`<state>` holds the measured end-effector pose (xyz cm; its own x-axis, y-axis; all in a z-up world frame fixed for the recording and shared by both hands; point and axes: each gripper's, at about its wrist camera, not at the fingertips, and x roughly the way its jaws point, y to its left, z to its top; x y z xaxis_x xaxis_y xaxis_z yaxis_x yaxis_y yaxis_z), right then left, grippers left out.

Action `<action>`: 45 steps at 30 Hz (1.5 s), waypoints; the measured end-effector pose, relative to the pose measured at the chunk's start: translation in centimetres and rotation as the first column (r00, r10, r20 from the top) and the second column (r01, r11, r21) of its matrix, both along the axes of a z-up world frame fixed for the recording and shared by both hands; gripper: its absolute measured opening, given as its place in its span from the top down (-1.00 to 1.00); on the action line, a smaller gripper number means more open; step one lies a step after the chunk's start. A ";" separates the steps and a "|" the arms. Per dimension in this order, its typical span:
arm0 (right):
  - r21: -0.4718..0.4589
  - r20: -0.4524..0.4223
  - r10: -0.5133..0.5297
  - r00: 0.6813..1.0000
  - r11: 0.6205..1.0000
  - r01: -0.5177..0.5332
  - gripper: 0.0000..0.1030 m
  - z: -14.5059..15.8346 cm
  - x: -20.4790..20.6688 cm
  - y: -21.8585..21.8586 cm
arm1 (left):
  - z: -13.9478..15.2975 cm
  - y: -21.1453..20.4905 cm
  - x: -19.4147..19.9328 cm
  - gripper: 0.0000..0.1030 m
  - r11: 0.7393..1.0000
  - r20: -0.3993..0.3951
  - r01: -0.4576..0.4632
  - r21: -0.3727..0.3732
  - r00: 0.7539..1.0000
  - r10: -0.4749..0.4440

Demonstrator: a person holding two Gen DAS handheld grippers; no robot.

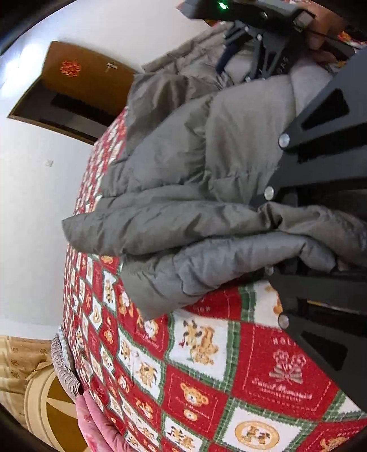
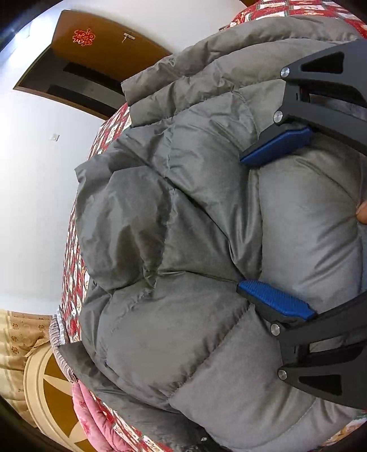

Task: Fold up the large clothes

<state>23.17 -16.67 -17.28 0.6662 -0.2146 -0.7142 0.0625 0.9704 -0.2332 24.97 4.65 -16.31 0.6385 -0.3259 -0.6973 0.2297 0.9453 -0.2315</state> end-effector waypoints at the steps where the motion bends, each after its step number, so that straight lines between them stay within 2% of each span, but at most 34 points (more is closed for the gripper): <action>1: -0.006 0.000 0.002 1.000 1.000 -0.002 -0.60 0.0 -0.2 0.3 | 0.6 0.5 -0.4 0.81 1.000 0.013 -0.005 -0.006 1.000 0.005; 3: -0.025 -0.001 0.010 1.000 1.000 -0.010 -0.59 -0.1 -0.4 1.0 | 1.9 1.5 -1.3 0.82 1.000 0.049 -0.007 -0.013 0.999 0.008; 7: -0.028 -0.001 0.050 0.999 0.998 -0.050 -0.57 -0.4 -0.8 3.6 | 5.0 3.7 -2.7 0.82 0.999 0.119 -0.047 0.020 0.992 0.044; 10: -0.020 0.003 0.113 0.994 0.993 -0.113 -0.56 -0.6 -0.8 7.6 | 8.0 6.9 -3.5 0.83 0.993 0.142 -0.109 0.035 0.984 0.103; 13: -0.035 0.010 0.179 0.984 0.983 -0.179 -0.56 -0.9 -0.6 12.5 | 10.7 8.2 -4.6 0.83 0.985 0.174 -0.145 0.096 0.977 0.126; 15: 0.000 0.009 0.216 0.976 0.976 -0.216 -0.56 -0.8 -0.4 14.8 | 11.8 7.8 -4.7 0.83 0.978 0.189 -0.154 0.142 0.974 0.126; 17: 0.061 -0.005 0.239 0.971 0.969 -0.238 -0.56 -0.2 -0.6 15.1 | 12.9 6.8 -5.0 0.83 0.974 0.202 -0.148 0.173 0.973 0.112; 20: 0.145 -0.012 0.255 0.967 0.957 -0.251 -0.56 1.2 -1.9 13.0 | 14.0 4.2 -5.2 0.83 0.973 0.235 -0.118 0.197 0.969 0.070; 22: 0.201 0.016 0.249 0.968 0.948 -0.247 -0.56 2.5 -3.5 10.1 | 14.5 2.5 -4.7 0.83 0.976 0.252 -0.082 0.204 0.967 0.029; 25: 0.257 0.070 0.179 0.981 0.947 -0.191 -0.56 4.2 -6.2 4.8 | 15.2 -1.2 -4.6 0.83 0.974 0.277 -0.018 0.224 0.960 -0.046; 28: 0.305 0.101 0.086 0.991 0.945 -0.114 -0.56 4.9 -8.3 -0.4 | 14.7 -6.1 -4.6 0.83 0.962 0.291 0.051 0.269 0.948 -0.132; 31: 0.325 0.104 -0.013 0.995 0.945 -0.022 -0.56 4.7 -8.8 -3.8 | 13.3 -9.7 -4.1 0.83 0.945 0.292 0.095 0.312 0.937 -0.190; 34: 0.332 0.087 -0.075 0.993 0.942 0.042 -0.56 4.1 -8.8 -6.1 | 11.6 -12.5 -3.8 0.83 0.942 0.273 0.134 0.308 0.936 -0.222; 40: 0.358 0.059 -0.144 0.988 0.927 0.113 -0.57 3.1 -8.7 -9.2 | 8.4 -16.8 -4.0 0.82 0.927 0.243 0.210 0.312 0.925 -0.292; 45: 0.370 0.043 -0.167 0.985 0.918 0.139 -0.57 1.2 -9.3 -10.6 | 6.6 -18.4 -4.1 0.81 0.904 0.230 0.241 0.352 0.914 -0.333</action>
<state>13.83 -27.28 -16.09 0.6990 -0.0518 -0.7133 0.2201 0.9645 0.1456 20.90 -13.77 -9.71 0.7319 -0.3215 -0.6008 0.5133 0.8400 0.1758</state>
